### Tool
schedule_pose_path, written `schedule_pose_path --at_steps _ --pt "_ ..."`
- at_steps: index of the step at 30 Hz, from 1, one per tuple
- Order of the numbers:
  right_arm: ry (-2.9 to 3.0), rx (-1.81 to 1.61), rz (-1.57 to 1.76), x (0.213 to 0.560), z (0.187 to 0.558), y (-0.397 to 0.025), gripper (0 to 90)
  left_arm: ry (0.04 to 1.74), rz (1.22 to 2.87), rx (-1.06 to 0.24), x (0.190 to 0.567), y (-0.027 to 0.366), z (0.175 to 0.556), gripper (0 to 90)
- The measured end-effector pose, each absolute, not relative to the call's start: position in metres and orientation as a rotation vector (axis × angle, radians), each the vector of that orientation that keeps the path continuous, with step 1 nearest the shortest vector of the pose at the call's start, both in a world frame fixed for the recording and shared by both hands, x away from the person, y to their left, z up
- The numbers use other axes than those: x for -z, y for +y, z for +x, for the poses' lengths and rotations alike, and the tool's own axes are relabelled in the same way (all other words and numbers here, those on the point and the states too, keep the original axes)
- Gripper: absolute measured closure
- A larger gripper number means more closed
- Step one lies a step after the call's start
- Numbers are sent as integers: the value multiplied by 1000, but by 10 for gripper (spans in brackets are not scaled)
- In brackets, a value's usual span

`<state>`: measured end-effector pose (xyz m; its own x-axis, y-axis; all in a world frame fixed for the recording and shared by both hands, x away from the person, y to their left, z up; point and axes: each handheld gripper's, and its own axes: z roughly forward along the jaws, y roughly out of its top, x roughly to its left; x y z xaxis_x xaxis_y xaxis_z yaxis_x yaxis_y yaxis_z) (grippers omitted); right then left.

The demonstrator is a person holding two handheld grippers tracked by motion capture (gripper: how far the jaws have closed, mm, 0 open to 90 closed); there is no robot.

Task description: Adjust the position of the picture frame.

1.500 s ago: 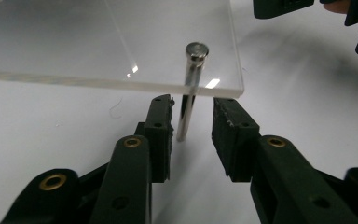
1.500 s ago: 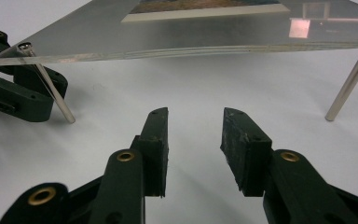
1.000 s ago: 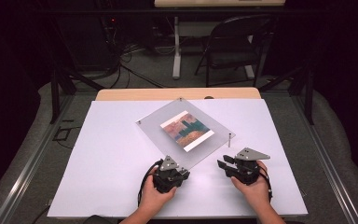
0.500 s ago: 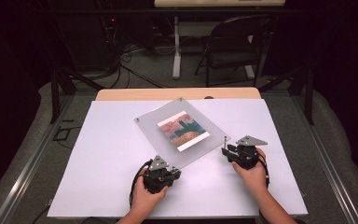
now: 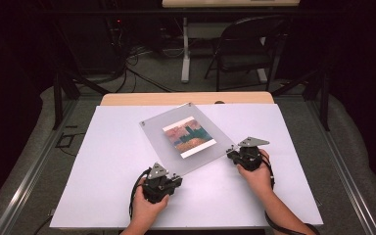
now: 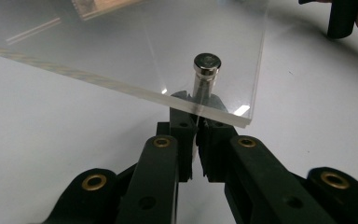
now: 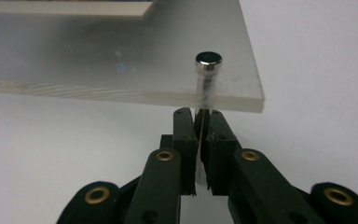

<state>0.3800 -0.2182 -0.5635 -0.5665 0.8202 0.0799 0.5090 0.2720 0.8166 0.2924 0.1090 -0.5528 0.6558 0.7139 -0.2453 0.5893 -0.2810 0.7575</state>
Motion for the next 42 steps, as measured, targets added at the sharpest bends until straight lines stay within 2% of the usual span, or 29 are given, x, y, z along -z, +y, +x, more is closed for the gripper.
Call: schedule_pose_path --at_steps 10,21,32,42 --pt "2196 -1213 1202 558 374 -214 854 1023 1976 -181 549 118 296 851" --pt "2202 -1309 1209 551 349 -209 852 1085 1938 -234 535 143 318 850" --pt "2225 -1366 1169 554 345 -182 849 1171 1913 -285 538 173 342 848" --pt "2238 -1323 1193 558 346 -178 852 1186 1910 -280 547 168 348 845"
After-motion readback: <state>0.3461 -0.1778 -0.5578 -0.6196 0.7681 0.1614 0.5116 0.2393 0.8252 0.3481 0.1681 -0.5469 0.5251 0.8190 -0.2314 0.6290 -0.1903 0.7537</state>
